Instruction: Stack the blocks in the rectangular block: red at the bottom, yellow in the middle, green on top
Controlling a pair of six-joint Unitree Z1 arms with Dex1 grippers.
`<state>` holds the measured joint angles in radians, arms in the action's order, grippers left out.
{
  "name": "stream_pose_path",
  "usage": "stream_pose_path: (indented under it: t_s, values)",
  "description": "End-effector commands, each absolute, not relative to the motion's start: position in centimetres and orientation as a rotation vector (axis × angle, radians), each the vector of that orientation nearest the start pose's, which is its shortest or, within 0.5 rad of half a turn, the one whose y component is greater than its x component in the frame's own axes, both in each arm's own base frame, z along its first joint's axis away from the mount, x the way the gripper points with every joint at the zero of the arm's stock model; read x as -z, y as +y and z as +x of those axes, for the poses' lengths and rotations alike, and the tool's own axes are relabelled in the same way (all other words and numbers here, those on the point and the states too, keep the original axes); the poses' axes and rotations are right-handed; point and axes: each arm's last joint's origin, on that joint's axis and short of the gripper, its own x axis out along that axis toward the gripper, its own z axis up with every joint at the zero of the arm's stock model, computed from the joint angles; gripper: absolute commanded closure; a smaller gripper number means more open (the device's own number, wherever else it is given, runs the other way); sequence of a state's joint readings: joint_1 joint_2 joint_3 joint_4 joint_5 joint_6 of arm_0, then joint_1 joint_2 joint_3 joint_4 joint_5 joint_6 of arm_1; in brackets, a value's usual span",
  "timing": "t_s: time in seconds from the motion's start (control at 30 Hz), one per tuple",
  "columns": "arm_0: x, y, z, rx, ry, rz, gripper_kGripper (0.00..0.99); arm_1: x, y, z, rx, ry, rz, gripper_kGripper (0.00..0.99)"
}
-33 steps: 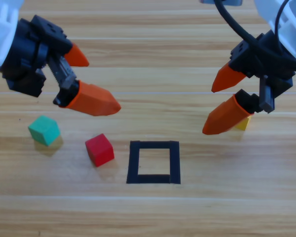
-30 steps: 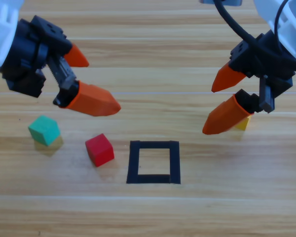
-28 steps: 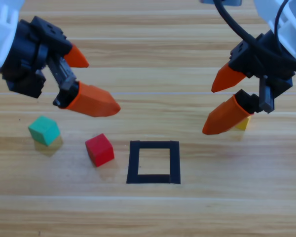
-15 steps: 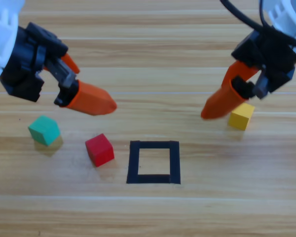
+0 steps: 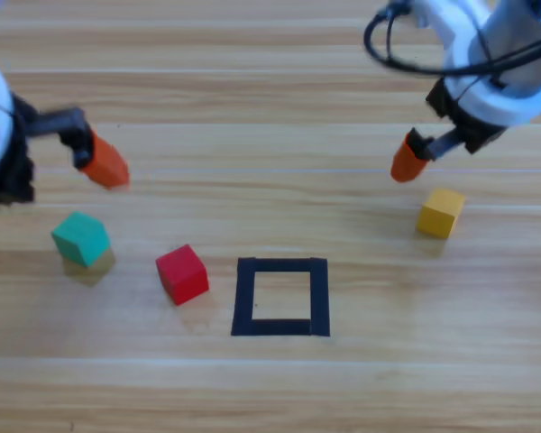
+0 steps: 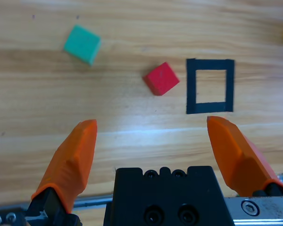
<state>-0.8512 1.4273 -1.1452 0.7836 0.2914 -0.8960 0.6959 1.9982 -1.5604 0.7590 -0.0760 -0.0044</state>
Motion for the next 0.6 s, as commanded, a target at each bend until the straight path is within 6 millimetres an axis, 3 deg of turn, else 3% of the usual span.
stream_pose_path:
  t_s: [0.03,0.17,0.3,0.4,0.6]
  values:
    - [-30.0,-20.8,20.9,-0.163,1.182,-0.203,0.000,-21.9,25.9,34.0,-0.553,1.205,-0.640,0.017]
    - [-27.8,-24.0,23.6,-0.286,1.287,-0.212,0.001,-21.1,24.6,35.4,-0.601,1.240,-0.737,0.014]
    - [-26.0,-26.3,25.4,-0.350,1.364,-0.236,0.001,-20.7,22.7,37.4,-0.692,1.277,-0.699,0.010]
    - [-25.5,-27.0,25.8,-0.384,1.381,-0.286,0.002,-20.4,22.3,38.2,-0.755,1.302,-0.719,0.011]
    - [-24.7,-27.4,26.5,-0.470,1.380,-0.375,0.002,-17.8,22.9,39.3,-0.808,1.414,-0.775,0.013]
